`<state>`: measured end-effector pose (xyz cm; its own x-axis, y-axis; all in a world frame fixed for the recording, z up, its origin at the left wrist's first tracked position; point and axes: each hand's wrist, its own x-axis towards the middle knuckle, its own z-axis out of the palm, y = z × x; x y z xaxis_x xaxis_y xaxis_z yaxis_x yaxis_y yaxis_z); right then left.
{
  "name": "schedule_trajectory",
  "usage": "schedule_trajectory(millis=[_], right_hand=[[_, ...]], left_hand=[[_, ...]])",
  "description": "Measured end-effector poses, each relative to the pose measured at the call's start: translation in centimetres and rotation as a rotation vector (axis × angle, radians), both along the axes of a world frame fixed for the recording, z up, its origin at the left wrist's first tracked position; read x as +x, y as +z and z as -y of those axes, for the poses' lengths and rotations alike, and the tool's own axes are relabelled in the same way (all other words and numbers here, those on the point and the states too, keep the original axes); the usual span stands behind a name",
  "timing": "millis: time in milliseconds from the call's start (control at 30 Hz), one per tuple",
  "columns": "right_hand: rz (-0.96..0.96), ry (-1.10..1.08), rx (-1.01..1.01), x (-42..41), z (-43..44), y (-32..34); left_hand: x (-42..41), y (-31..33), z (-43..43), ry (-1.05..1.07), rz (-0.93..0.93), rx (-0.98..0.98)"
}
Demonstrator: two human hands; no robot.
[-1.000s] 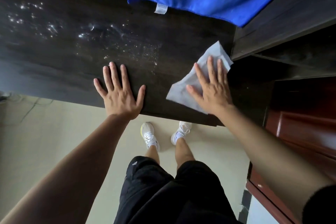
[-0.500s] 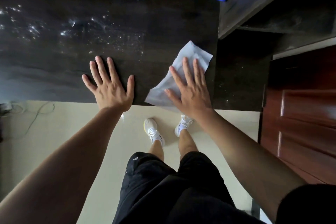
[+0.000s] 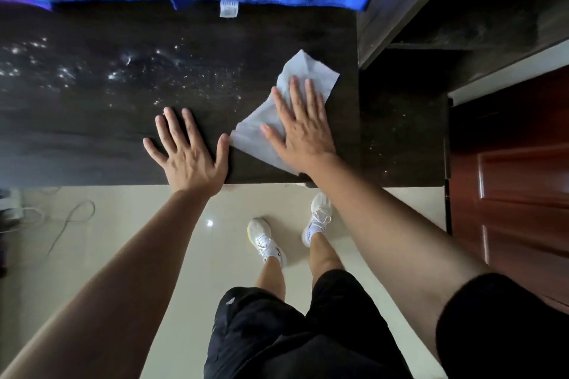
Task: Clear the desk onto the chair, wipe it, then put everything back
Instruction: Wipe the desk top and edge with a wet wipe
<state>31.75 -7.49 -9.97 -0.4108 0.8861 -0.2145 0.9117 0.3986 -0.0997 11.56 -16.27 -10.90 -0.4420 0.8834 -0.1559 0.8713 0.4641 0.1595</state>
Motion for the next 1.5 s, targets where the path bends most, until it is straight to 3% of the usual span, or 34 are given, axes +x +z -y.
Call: schedule_trajectory(millis=[133,267,400,700,833,933,1000,1133,1200,1400,1500], right_hand=[[-0.030,0.194,0.029,3.6,4.5,-0.4],[0.008,0.162,-0.001,4.9,5.2,-0.7],[0.018,0.096,-0.010,0.3,3.7,-0.6],[-0.006,0.073,-0.045,-14.8,-8.5,-0.2],[-0.027,0.297,-0.051,-17.6,-7.9,-0.3],[0.001,0.469,-0.041,-14.0,-5.6,-0.7],[0.021,0.377,-0.035,-9.6,-4.5,-1.0],[0.050,-0.091,-0.020,-0.7,-4.5,-0.6],[0.074,-0.212,-0.039,1.9,-5.0,-0.2],[0.059,-0.278,-0.052,-0.3,-6.3,-0.2],[0.053,-0.117,-0.042,-5.1,-8.9,-0.3]], left_hand=[[-1.2,0.7,1.0,-0.059,0.058,0.064],[-5.8,0.9,1.5,0.033,-0.017,0.077],[-10.0,0.4,1.0,0.153,-0.016,0.016],[-10.8,-0.6,0.9,0.138,-0.048,-0.011],[-11.0,-0.6,0.8,0.131,-0.040,-0.011],[-10.9,-0.5,0.8,0.128,-0.040,-0.023],[-10.9,-0.4,0.8,0.133,-0.033,-0.023],[-10.8,-0.3,0.7,0.129,-0.022,-0.019],[-10.8,-0.2,0.8,0.128,-0.017,-0.022],[-10.9,-0.3,0.8,0.135,-0.031,-0.041],[-10.9,-0.6,0.8,0.132,-0.046,-0.053]])
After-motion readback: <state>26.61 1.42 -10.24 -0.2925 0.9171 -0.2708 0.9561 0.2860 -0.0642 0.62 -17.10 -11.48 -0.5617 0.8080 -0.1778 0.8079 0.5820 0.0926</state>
